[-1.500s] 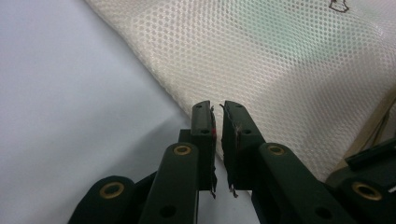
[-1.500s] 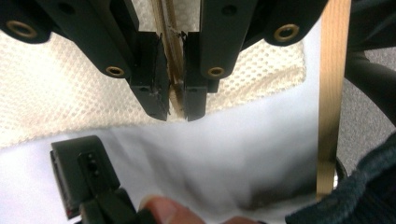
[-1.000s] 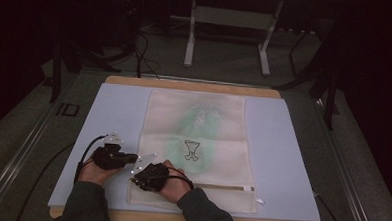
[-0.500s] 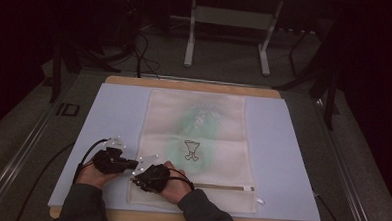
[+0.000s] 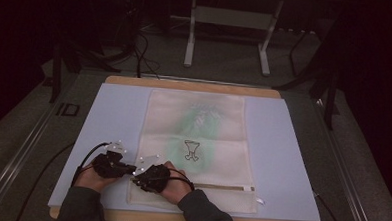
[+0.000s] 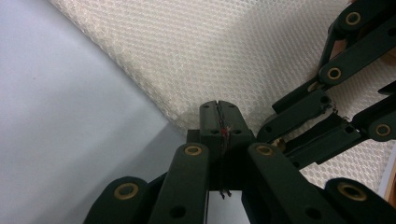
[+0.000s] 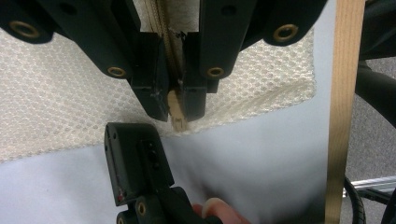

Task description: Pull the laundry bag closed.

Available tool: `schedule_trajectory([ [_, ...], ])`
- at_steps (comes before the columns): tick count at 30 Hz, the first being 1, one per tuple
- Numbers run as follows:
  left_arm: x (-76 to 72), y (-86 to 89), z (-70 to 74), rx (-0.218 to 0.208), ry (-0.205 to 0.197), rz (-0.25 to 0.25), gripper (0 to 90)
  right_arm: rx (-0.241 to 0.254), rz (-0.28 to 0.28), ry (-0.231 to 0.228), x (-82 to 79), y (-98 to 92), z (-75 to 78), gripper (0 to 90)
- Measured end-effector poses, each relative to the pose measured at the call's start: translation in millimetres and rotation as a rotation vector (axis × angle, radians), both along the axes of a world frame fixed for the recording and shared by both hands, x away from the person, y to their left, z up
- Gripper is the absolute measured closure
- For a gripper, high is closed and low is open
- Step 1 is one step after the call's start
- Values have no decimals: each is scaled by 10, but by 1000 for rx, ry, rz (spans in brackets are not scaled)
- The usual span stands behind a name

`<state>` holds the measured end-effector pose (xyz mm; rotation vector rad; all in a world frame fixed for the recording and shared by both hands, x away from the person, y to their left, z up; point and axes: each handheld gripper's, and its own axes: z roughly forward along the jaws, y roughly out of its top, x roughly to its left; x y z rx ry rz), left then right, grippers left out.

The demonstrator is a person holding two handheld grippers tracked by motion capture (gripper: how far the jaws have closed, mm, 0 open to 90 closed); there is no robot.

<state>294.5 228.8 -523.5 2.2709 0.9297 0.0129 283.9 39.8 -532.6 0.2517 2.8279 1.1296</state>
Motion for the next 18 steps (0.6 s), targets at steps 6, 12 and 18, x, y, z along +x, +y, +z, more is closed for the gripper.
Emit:
schedule_trajectory([
  [6,7,-33,-9,11,5,-4,893,1,-1,-2,-4,-1,-1,817],
  [12,-8,-59,5,43,0,-1,895,-2,0,-2,-3,4,2,818],
  [18,-25,-114,34,99,-12,-7,898,-3,4,-1,1,-1,4,819],
])
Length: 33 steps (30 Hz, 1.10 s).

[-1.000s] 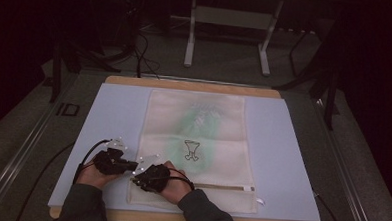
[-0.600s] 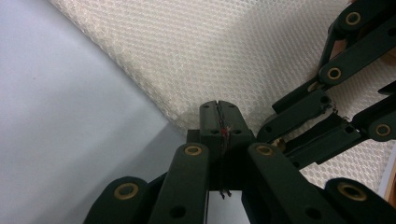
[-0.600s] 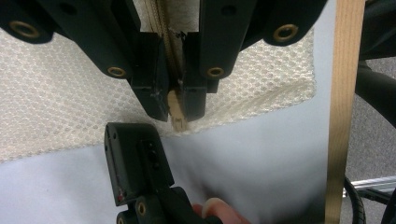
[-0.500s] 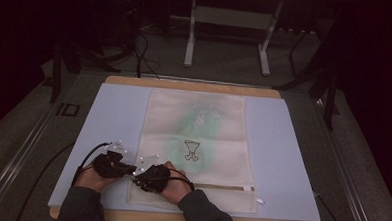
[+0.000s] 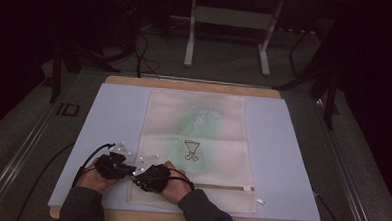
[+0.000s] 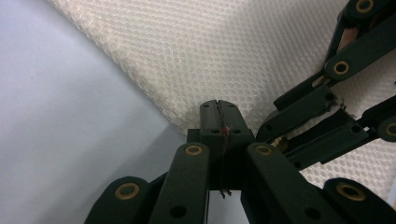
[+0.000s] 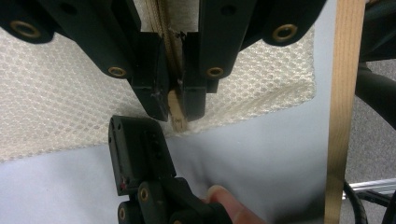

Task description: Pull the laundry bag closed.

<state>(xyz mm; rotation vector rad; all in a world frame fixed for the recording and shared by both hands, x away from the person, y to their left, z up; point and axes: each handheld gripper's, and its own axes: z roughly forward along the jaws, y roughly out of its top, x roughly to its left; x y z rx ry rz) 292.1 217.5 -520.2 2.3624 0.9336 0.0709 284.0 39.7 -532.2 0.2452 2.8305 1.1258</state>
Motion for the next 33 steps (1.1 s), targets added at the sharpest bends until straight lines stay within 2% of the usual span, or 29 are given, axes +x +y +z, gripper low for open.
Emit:
schedule_trajectory([
  [12,16,18,-9,-15,9,-2,899,-31,9,-5,1,-49,30,822],
  [19,15,22,-13,-21,7,-2,899,-32,8,2,0,-109,36,822],
  [33,40,26,-14,-28,13,-20,899,-61,8,-19,-36,-129,69,822],
])
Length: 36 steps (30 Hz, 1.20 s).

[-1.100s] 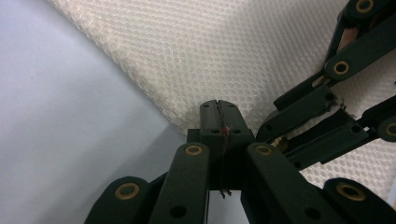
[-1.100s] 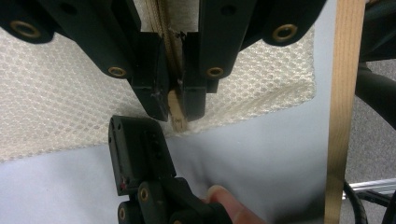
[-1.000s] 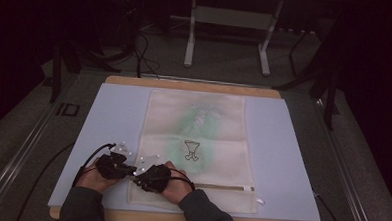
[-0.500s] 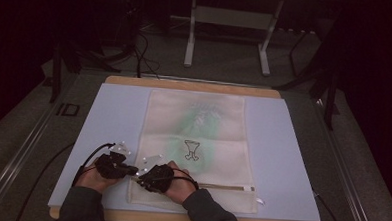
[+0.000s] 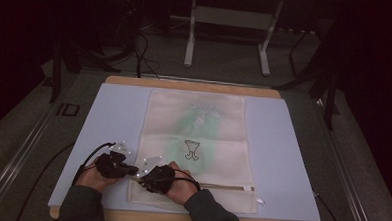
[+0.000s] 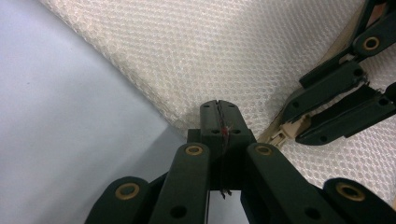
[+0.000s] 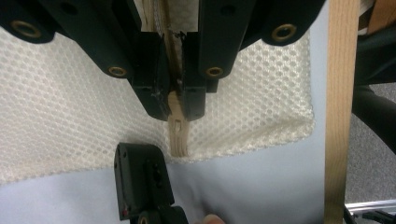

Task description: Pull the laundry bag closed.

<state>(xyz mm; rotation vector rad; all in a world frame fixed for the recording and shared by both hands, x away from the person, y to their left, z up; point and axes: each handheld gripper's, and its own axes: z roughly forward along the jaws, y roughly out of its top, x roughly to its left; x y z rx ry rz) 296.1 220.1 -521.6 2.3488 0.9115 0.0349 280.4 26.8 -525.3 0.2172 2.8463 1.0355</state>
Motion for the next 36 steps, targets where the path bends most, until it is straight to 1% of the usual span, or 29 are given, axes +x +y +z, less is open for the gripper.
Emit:
schedule_trajectory([
  [13,2,11,-7,-6,-2,-2,898,-9,-5,5,0,-93,17,822],
  [29,-2,7,-5,-5,-4,-3,898,-30,0,-8,-30,-161,41,822],
  [36,-4,-1,-1,1,-4,-1,898,-34,-7,-10,-51,-189,46,821],
])
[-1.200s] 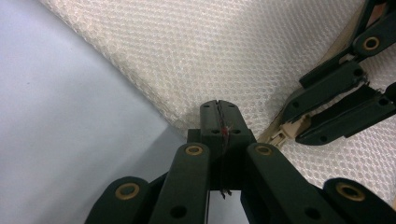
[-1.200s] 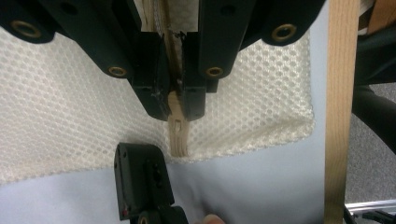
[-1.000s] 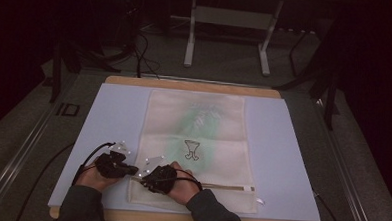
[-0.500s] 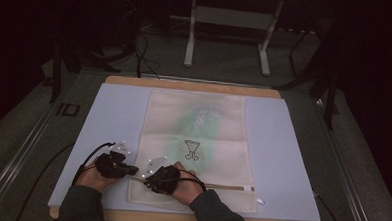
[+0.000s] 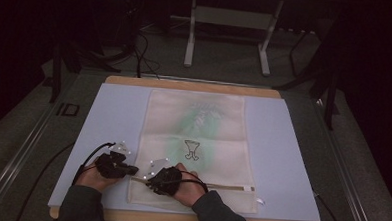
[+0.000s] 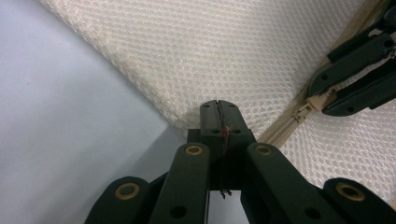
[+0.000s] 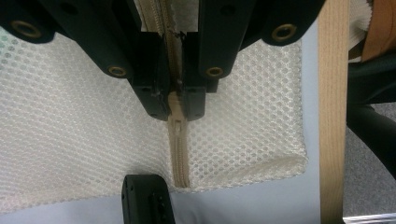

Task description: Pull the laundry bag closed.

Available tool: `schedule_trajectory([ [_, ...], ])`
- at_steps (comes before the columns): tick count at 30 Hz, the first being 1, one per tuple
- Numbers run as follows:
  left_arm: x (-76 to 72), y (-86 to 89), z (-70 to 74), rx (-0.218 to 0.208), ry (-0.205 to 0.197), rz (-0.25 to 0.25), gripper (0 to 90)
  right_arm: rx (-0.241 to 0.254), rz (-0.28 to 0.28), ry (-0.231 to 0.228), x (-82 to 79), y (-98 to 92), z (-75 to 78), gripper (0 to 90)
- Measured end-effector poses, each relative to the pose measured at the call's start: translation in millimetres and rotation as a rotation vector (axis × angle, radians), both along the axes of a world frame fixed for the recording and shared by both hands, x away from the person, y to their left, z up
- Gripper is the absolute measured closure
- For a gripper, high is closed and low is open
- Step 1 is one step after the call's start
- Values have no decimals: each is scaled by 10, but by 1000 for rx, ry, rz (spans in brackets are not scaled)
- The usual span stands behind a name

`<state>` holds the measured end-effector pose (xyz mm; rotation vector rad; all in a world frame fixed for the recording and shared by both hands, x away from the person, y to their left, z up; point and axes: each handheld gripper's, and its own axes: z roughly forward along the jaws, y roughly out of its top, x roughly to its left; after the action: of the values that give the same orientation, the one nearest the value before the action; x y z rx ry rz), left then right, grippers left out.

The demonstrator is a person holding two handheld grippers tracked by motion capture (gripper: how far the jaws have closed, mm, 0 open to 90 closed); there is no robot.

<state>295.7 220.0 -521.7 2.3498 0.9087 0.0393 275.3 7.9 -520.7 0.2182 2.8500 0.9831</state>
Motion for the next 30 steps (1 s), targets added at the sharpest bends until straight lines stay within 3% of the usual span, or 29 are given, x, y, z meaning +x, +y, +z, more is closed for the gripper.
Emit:
schedule_trajectory([
  [30,-7,0,-2,0,-2,6,899,-26,-15,-2,-55,-202,31,822],
])
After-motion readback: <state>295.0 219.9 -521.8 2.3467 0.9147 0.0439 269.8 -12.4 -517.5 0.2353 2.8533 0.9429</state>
